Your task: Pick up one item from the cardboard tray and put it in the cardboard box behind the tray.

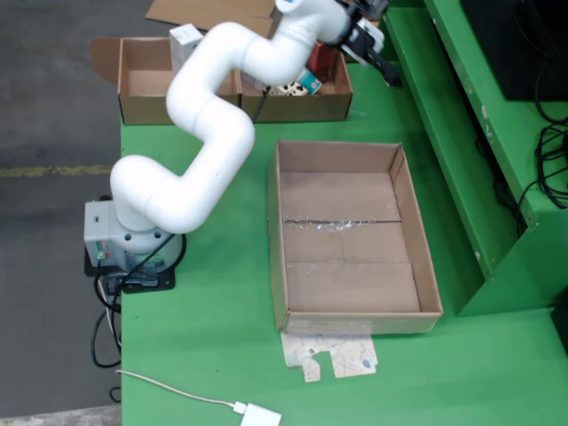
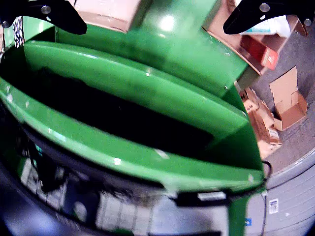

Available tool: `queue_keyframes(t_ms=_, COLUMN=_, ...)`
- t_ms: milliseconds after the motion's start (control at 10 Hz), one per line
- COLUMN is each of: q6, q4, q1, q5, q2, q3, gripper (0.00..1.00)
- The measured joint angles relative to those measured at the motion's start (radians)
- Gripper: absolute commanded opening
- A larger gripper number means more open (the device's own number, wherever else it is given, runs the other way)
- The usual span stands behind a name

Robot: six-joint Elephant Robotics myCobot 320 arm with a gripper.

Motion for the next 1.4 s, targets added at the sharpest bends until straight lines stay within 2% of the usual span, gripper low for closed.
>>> queue_keyframes(t_ms=200, q6=0.003, q4=-0.097, q1=-0.098, q5=0.097, q2=0.089, q3=-0.086, gripper=1.00)
queue_keyframes(t_ms=500, q6=-0.052, q4=-0.232, q1=-0.235, q5=0.233, q2=0.232, q3=-0.224, gripper=1.00)
queue_keyframes(t_ms=800, q6=-0.106, q4=-0.167, q1=-0.387, q5=0.383, q2=0.390, q3=-0.374, gripper=1.00)
queue_keyframes(t_ms=1100, q6=-0.213, q4=-0.143, q1=-0.525, q5=0.520, q2=0.526, q3=-0.512, gripper=1.00)
queue_keyframes(t_ms=1400, q6=-0.215, q4=-0.143, q1=-0.661, q5=0.655, q2=0.666, q3=-0.649, gripper=1.00)
